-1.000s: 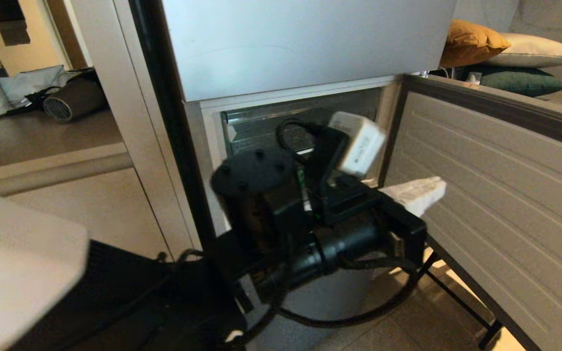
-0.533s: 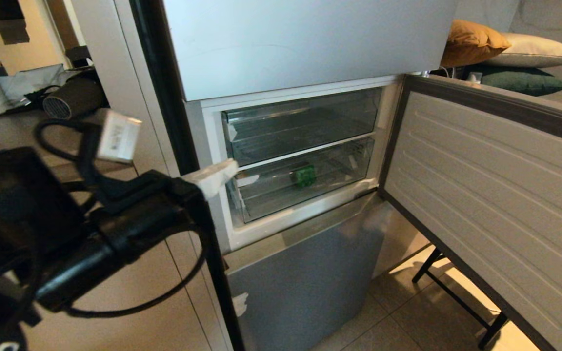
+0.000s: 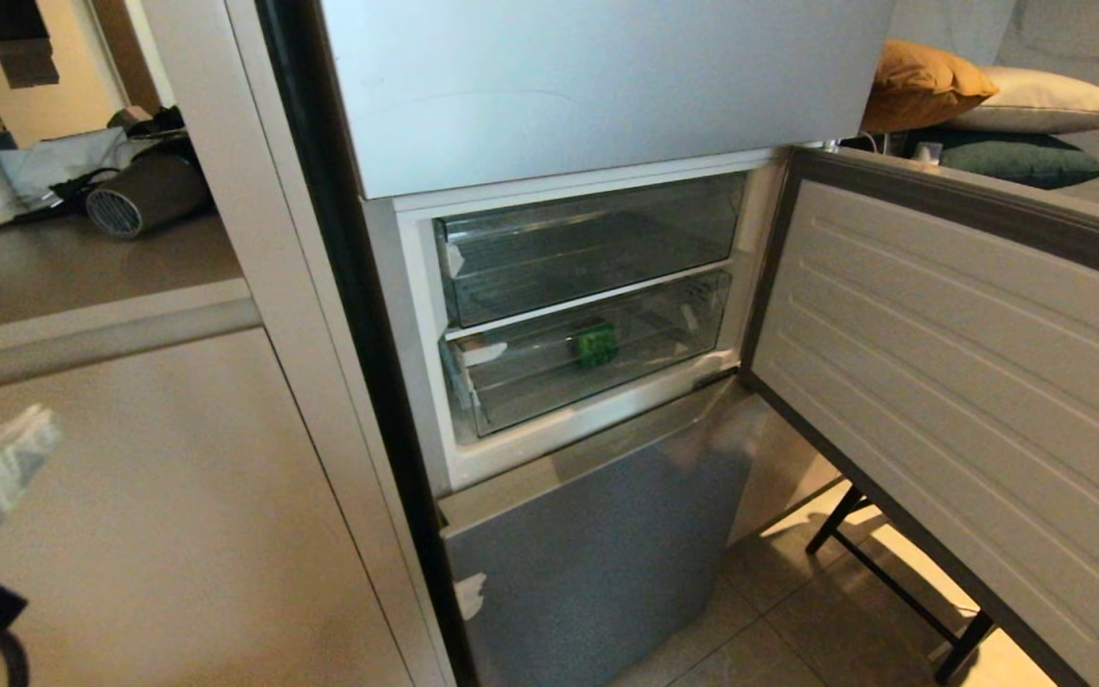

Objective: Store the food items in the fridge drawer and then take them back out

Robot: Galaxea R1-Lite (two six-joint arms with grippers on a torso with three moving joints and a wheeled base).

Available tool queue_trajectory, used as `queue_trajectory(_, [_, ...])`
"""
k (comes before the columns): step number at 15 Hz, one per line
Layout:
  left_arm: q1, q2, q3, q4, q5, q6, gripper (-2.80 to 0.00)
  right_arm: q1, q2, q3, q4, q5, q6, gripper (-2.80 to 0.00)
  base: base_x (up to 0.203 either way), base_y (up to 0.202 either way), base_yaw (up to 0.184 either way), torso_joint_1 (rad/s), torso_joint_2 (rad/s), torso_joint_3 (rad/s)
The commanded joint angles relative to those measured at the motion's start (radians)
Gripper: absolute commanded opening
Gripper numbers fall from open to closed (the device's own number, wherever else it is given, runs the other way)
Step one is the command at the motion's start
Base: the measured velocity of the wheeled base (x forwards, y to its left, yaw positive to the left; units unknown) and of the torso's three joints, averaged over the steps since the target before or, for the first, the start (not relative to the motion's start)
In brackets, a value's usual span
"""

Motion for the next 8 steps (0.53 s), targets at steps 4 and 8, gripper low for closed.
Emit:
queue_trajectory(4, [0.194, -0.556, 0.150, 0.498, 0.037, 0.121, -2.80, 0.001, 0.072, -0.108, 0.078, -0.020, 0.021, -2.80, 0.000, 0.000, 0.000, 0.000, 0.00, 0.000])
queue_trajectory(8, [0.217, -0.561, 0.185, 0.848, -0.074, 0.145, -2.80, 0.007, 0.332, -0.189, 0.093, 0.002, 0.115, -2.80, 0.000, 0.000, 0.000, 0.000, 0.00, 0.000])
